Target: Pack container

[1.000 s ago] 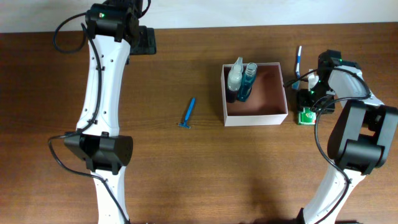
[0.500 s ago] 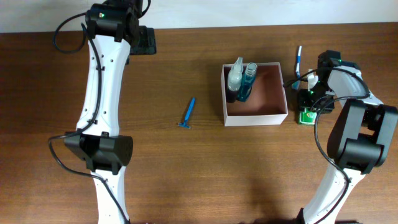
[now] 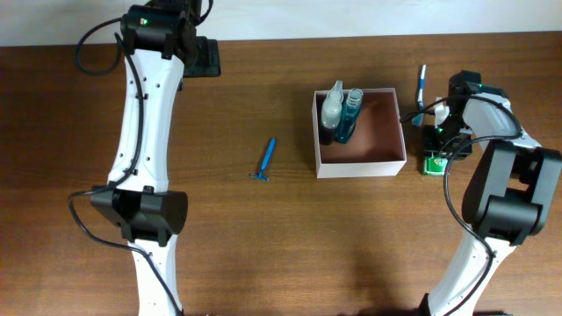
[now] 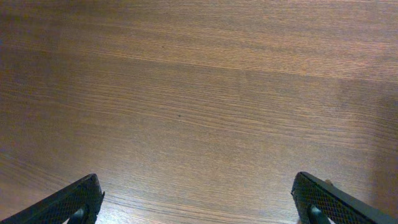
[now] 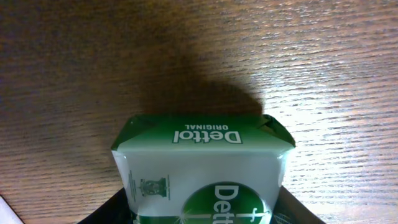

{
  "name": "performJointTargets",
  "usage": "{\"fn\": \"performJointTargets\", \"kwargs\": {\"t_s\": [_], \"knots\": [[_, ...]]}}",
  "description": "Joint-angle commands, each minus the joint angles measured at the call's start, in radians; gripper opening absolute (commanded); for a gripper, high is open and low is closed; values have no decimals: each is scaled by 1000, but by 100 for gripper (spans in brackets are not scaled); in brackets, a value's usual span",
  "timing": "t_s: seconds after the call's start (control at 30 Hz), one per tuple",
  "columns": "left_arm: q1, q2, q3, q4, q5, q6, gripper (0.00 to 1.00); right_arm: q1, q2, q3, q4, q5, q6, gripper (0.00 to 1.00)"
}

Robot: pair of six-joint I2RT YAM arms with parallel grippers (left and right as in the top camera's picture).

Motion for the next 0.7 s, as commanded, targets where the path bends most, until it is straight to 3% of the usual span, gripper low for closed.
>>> {"fn": "performJointTargets", "kwargs": {"t_s": [0.0,0.27,0.67], "knots": [[1,-6,-1,2,-11,5,99,3,18,11,-24,16,13,49],[1,-6,-1,2,-11,5,99,3,16,166,-177,0,14,44],[1,-6,-1,2,-11,5,99,35,16,541,-468,-124,21,43]]}}
